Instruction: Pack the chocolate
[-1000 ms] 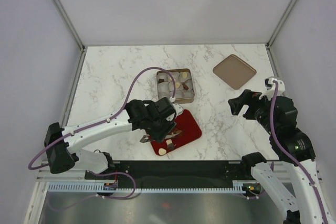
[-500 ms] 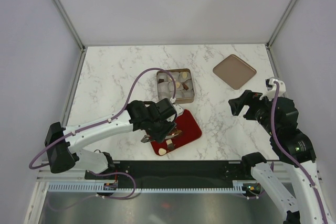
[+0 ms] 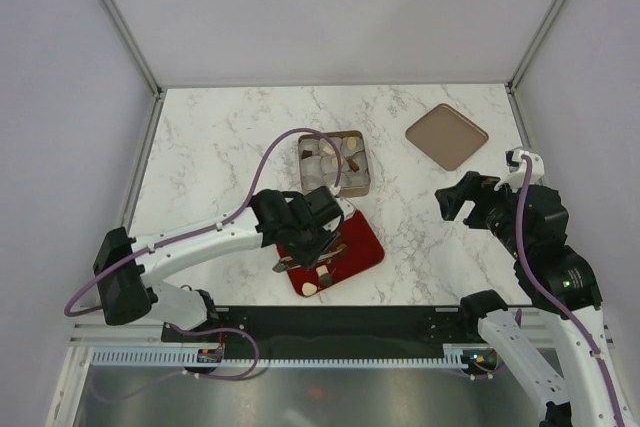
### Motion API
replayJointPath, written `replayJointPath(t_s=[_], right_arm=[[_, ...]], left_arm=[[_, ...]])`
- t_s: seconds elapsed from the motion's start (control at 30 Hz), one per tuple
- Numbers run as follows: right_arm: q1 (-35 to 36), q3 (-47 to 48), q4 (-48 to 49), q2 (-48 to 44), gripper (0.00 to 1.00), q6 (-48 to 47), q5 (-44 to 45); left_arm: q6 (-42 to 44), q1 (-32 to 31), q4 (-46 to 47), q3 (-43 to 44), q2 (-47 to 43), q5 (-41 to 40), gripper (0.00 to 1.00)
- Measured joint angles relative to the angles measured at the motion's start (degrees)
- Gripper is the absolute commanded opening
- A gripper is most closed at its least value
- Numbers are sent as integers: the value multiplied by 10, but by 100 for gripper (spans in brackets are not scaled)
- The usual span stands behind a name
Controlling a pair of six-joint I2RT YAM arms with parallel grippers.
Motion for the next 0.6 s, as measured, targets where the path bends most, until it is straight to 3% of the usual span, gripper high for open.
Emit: replayJointPath(t_s=[0.4, 0.6], right_arm=[[0, 0, 0, 0, 94, 0, 1], [0, -12, 4, 0, 94, 0, 0]], left_arm=[[0, 2, -31, 124, 35, -54, 35], [4, 57, -42, 214, 73, -72, 35]])
